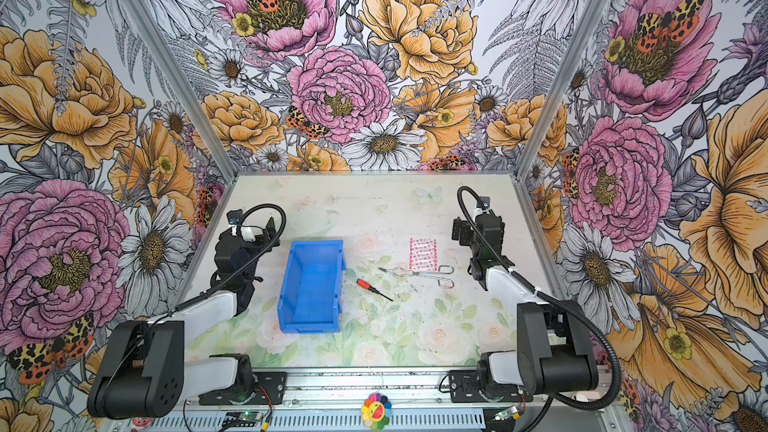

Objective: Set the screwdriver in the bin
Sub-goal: 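Reach the right gripper down to the red-handled screwdriver and grasp its handle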

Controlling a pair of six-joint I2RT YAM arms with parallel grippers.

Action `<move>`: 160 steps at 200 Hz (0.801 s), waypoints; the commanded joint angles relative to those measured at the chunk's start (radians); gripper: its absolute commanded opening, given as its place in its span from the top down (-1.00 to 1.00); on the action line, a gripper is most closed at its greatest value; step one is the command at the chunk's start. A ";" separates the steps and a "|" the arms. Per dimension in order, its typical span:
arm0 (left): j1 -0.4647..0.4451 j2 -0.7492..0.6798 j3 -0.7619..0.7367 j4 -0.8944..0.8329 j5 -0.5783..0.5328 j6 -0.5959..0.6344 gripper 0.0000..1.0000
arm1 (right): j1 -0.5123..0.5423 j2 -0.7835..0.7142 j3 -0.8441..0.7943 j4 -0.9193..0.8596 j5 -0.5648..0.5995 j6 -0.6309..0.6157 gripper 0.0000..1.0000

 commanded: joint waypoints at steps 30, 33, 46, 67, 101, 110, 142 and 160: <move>-0.113 -0.105 0.187 -0.565 -0.103 -0.108 -0.97 | 0.195 -0.070 0.167 -0.519 0.040 0.116 -0.99; -0.117 -0.110 0.194 -0.586 -0.097 -0.117 -0.97 | 0.213 -0.068 0.177 -0.534 0.024 0.118 -0.99; -0.127 -0.144 0.210 -0.649 -0.054 -0.158 -0.97 | 0.287 -0.055 0.203 -0.589 -0.011 0.137 -0.99; -0.148 -0.196 0.214 -0.708 -0.003 -0.192 -0.97 | 0.389 -0.032 0.213 -0.606 -0.087 0.160 -0.99; -0.155 -0.260 0.219 -0.774 0.116 -0.242 -0.97 | 0.530 0.040 0.240 -0.614 -0.178 0.130 -0.99; -0.156 -0.271 0.223 -0.790 0.140 -0.245 -0.97 | 0.573 0.056 0.247 -0.620 -0.173 0.110 -0.99; -0.156 -0.305 0.239 -0.826 0.168 -0.243 -0.97 | 0.646 0.124 0.254 -0.618 -0.238 0.084 -0.99; -0.155 -0.324 0.237 -0.826 0.167 -0.238 -0.97 | 0.678 0.177 0.275 -0.617 -0.277 0.079 -0.99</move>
